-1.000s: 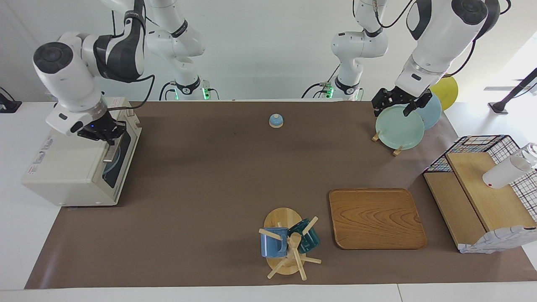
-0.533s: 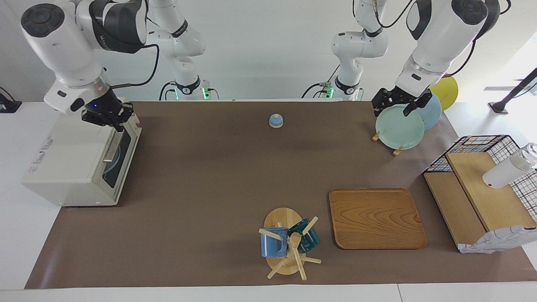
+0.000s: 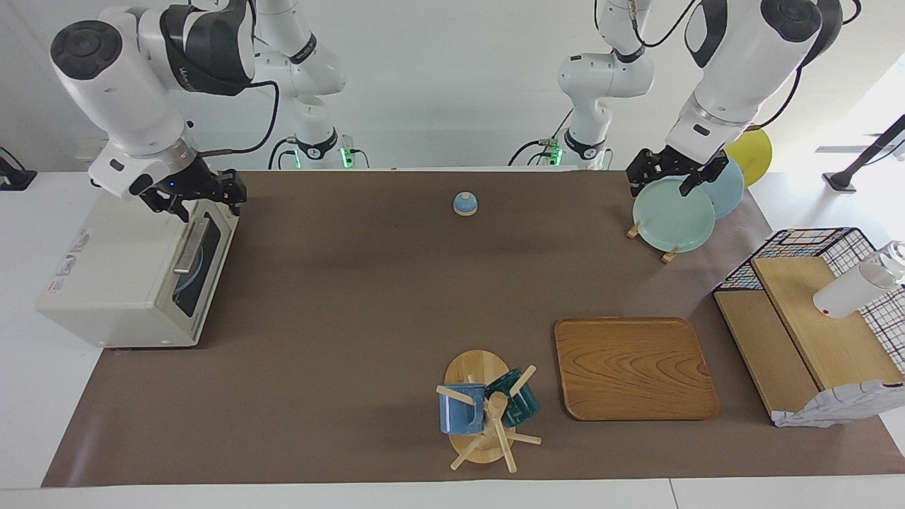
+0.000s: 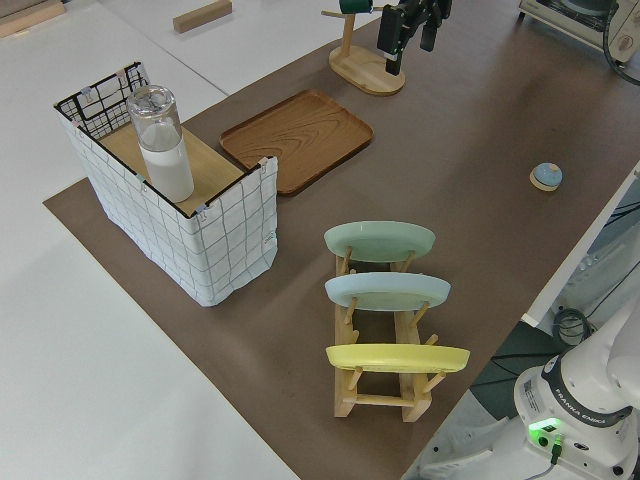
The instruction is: Put eggplant into oven
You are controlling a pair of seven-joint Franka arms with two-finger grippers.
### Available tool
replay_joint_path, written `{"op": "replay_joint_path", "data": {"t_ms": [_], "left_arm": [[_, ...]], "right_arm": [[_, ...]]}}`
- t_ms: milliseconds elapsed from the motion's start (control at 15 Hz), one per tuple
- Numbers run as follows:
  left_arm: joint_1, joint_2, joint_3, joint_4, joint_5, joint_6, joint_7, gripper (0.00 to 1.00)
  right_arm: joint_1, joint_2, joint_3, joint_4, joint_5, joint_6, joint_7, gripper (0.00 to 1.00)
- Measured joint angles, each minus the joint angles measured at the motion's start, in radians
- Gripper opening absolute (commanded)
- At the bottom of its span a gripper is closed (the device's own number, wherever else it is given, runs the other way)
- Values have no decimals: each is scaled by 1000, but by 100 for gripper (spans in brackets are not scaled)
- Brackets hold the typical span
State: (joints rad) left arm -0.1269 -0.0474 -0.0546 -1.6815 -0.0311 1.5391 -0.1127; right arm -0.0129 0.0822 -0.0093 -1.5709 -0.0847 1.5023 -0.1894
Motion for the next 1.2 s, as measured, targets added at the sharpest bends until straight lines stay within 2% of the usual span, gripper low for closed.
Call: {"op": "replay_joint_path", "data": {"t_ms": [400, 667, 933, 1200], "left_arm": [[0, 0, 0, 0, 0, 0, 0, 100], [0, 0, 0, 0, 0, 0, 0, 100], [0, 0, 0, 0, 0, 0, 0, 100], [0, 0, 0, 0, 0, 0, 0, 100]], "right_arm": [[41, -52, -38, -35, 0, 8, 46, 100], [49, -52, -51, -39, 12, 10, 82, 100], [102, -55, -120, -43, 43, 9, 87, 100], [102, -57, -134, -43, 43, 9, 87, 100]]}}
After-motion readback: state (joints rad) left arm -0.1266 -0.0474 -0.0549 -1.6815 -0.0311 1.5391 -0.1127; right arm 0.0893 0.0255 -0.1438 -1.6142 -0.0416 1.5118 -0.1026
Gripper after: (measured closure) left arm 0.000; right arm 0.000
